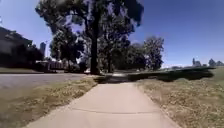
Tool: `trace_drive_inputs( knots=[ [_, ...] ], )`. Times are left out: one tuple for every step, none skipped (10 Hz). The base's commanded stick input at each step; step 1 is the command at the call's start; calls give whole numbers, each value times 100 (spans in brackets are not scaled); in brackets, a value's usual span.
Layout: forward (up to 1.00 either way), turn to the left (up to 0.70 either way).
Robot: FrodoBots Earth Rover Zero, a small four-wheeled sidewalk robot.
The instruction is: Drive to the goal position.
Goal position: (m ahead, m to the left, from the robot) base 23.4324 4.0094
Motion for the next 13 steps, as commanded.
trace_drive_inputs(
  knots=[
    [85,-20],
    [85,-34],
    [85,-34],
    [85,-34],
    [85,-32],
    [85,-22],
    [85,-12],
    [85,-2],
    [85,0],
    [85,0],
    [85,0],
    [85,0],
    [85,0]
  ],
)
